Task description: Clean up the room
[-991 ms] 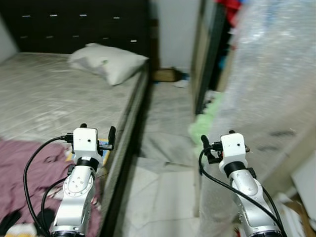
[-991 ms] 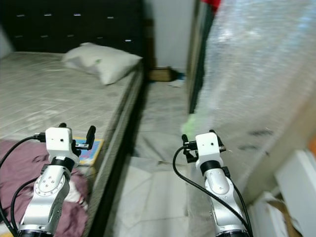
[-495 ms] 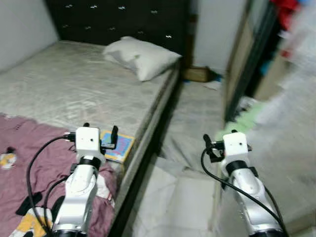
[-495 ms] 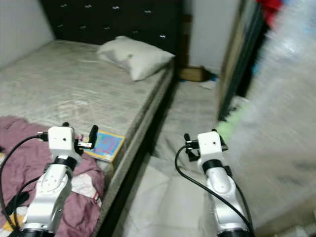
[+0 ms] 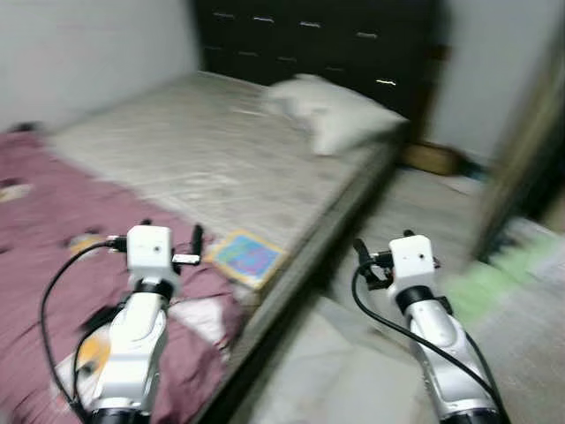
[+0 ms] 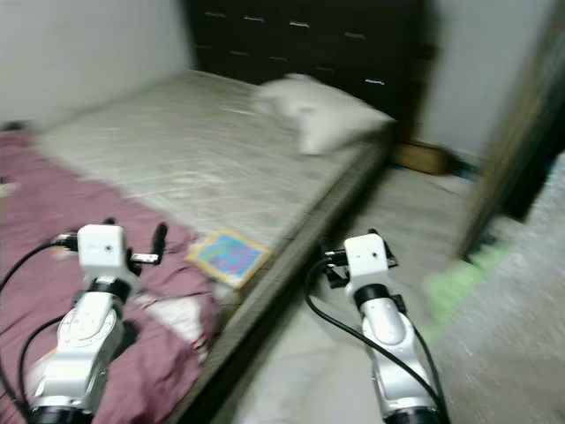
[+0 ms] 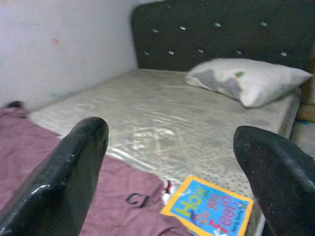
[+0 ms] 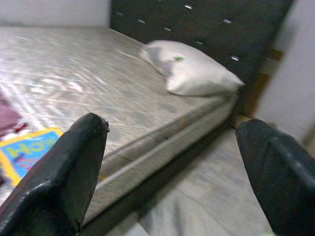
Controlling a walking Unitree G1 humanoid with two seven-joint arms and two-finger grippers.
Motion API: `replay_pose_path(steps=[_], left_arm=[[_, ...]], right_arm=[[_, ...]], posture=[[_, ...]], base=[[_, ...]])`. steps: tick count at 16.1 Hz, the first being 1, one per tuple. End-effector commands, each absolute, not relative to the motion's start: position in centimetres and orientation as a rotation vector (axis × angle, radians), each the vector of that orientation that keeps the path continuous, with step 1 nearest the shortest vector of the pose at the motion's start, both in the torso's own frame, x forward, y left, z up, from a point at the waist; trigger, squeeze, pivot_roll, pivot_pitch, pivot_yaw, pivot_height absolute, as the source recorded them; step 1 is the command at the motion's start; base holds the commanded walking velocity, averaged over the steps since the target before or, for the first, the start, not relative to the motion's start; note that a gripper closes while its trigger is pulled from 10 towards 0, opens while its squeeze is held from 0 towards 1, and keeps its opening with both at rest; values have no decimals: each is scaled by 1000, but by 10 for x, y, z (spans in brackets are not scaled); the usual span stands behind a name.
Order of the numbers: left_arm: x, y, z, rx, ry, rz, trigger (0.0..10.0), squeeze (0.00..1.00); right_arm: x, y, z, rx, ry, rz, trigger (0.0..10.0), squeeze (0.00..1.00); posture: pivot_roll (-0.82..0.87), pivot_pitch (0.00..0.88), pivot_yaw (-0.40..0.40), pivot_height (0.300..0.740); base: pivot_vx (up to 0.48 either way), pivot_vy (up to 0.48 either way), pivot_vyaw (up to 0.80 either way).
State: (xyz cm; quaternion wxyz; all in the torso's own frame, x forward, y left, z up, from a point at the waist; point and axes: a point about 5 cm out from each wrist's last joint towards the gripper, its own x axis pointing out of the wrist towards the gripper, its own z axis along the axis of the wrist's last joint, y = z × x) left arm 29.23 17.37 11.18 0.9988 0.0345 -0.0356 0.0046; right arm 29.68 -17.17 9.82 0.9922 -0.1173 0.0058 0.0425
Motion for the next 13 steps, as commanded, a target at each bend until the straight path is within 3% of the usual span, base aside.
replay_pose_path(steps=[1, 13], left_arm=[[291, 175, 111, 77, -69, 5, 10000, 0], [291, 175, 108, 99, -54, 5, 10000, 0]], right_arm=[[297, -173, 97, -228, 17, 78, 10000, 0], [298, -171, 96, -235, 16, 93, 10000, 0]], posture=[[-107, 27, 16, 740], [-105, 8, 17, 740]], base=[[0, 0, 800], [0, 0, 800]])
